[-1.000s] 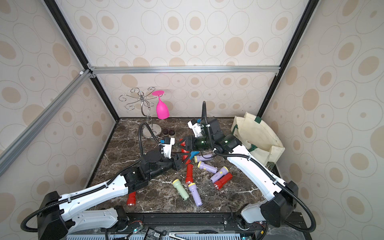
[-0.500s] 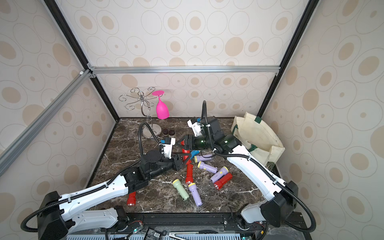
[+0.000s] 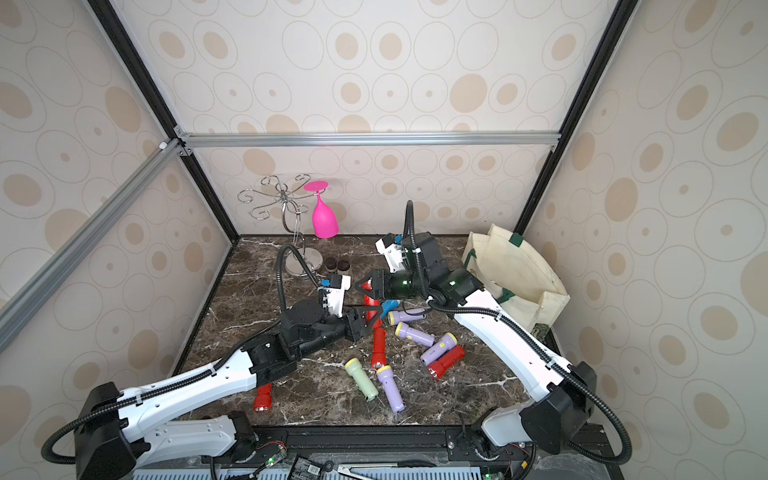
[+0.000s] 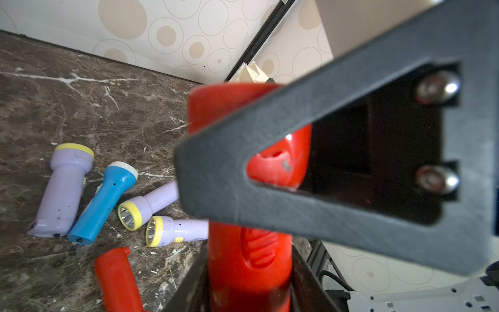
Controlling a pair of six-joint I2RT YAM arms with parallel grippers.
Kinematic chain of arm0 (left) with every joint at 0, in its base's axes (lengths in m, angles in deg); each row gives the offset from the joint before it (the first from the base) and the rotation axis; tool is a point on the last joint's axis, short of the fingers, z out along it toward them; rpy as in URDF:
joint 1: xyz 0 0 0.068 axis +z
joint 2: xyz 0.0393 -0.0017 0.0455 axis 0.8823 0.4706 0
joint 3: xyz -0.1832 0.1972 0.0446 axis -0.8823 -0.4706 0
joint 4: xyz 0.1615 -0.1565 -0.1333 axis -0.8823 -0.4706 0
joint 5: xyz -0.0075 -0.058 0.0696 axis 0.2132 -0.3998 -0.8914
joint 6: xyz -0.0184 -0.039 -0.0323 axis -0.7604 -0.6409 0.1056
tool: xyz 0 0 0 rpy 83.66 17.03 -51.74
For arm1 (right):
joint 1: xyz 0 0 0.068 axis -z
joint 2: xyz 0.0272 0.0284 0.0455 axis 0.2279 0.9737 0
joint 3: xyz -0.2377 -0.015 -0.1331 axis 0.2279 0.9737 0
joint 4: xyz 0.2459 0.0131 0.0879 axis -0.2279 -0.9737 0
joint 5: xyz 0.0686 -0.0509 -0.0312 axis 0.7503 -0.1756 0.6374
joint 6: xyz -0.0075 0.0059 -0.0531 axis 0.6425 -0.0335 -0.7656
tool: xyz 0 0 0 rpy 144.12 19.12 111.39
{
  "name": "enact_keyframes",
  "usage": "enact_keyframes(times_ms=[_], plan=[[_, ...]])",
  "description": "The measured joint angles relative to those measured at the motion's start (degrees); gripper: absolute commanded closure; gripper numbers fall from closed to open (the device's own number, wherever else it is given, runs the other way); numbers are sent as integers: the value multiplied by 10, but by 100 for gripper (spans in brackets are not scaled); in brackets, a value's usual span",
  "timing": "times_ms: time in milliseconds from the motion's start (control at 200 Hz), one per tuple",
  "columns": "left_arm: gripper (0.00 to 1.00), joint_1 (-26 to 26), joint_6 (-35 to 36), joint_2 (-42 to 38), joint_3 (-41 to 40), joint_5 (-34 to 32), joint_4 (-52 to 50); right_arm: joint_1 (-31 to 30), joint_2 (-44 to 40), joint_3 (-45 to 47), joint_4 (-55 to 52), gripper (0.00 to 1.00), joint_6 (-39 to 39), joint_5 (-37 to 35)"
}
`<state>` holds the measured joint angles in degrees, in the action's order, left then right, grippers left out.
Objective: Put the flashlights into the tote bags
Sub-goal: Pick up the flashlight from the center of the board, then place the flashlight in the canvas bag.
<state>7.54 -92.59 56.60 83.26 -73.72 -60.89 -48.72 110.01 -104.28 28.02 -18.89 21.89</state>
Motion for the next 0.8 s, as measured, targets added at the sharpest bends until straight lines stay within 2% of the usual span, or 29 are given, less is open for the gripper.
enact_keyframes(times_ms=[95,175,610,800], plan=[[9,0,-1,0,0,-7,-4,6,-1,-9,-21,100,-14,-10],[3,0,1,0,0,-11,-7,23,-7,-14,-42,100,-28,-21],[0,0,9,12,13,-29,-85,206,-17,-151,-223,100,-129,-108],[0,0,14,14,20,-30,-105,293,34,-251,-292,100,-163,-165]])
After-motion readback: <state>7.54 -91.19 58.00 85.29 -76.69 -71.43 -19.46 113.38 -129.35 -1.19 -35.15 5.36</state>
